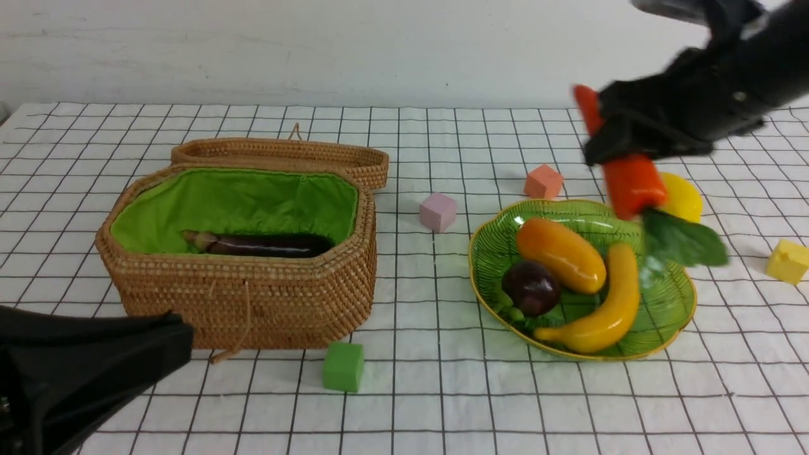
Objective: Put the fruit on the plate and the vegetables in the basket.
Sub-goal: Use the right arm to grab a carrot and put it into the left basket
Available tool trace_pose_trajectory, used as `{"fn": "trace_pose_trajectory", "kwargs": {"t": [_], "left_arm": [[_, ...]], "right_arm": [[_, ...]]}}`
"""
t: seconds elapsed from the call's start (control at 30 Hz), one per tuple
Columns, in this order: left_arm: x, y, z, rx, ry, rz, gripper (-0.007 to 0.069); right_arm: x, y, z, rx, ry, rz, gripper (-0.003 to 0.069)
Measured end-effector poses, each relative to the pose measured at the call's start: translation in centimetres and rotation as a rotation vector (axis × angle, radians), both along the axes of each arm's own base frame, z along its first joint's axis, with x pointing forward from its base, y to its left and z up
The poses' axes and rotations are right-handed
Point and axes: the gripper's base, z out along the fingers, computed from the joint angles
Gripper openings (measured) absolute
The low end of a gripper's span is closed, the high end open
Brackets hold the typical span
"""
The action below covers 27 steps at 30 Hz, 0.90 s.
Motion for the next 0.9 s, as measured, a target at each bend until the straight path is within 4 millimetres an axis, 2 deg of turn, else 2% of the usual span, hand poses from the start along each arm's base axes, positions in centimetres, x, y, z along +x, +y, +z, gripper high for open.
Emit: {"fn": "trace_pose_trajectory", "kwargs": {"t": [0.03,0.1,0.13,0.17,0.2,0.23,0.27,0.3,0.33,0.37,0.47,0.57,0.67,0.73,0.8,0.9], "left_arm": [[0.2,0.6,0.0,0.031,0.023,0.062,-0.0002],[0.5,1.5,0.1,0.028,0.084,0.180,-0.0002],[0.5,1.6,0.2,0.042,0.078,0.187,-0.0002],[0.8,2.6,0.5,0.013,0.125,0.314,-0.0002],[0.9,3.1,0.6,-0.002,0.138,0.374,-0.0001],[0.9,3.3,0.7,0.001,0.136,0.390,-0.0001],[1.0,3.5,0.7,-0.011,0.147,0.428,-0.0002],[1.0,3.9,0.7,-0.031,0.168,0.475,-0.0001],[1.0,3.9,0.7,-0.032,0.170,0.479,-0.0001],[1.0,4.0,0.6,-0.039,0.184,0.495,0.0000],[1.0,4.0,0.5,-0.048,0.201,0.495,0.0001],[0.9,3.9,0.4,-0.041,0.209,0.481,0.0004],[0.8,3.8,0.4,-0.029,0.211,0.466,0.0005],[0.8,3.7,0.4,-0.022,0.212,0.458,0.0006],[0.8,3.7,0.3,-0.011,0.212,0.448,0.0008],[0.8,3.6,0.3,0.000,0.204,0.434,0.0008]], "right_arm": [[-0.4,2.8,0.9,0.030,-0.072,0.087,0.0314],[-0.3,5.9,1.5,0.063,-0.165,0.175,0.0314],[-0.5,6.5,1.8,0.069,-0.181,0.193,0.0314],[-0.2,9.4,1.8,0.091,-0.268,0.260,0.0314],[0.0,11.5,1.5,0.100,-0.316,0.305,0.0314],[-0.1,11.7,1.7,0.101,-0.333,0.312,0.0314],[0.3,13.2,1.1,0.108,-0.358,0.335,0.0314],[0.8,15.7,0.2,0.113,-0.419,0.372,0.0314],[0.9,16.0,0.1,0.115,-0.431,0.371,0.0314],[1.2,18.1,-1.0,0.112,-0.472,0.403,0.0314],[2.0,21.6,-3.5,0.074,-0.559,0.463,0.0314],[2.6,23.9,-5.8,0.006,-0.652,0.513,0.0314],[2.8,24.9,-7.3,-0.036,-0.690,0.540,0.0338],[2.9,25.2,-8.0,-0.053,-0.691,0.552,0.0418],[2.7,25.2,-7.9,-0.052,-0.685,0.566,0.0536],[2.2,24.4,-6.3,-0.045,-0.675,0.599,0.0649]]}}
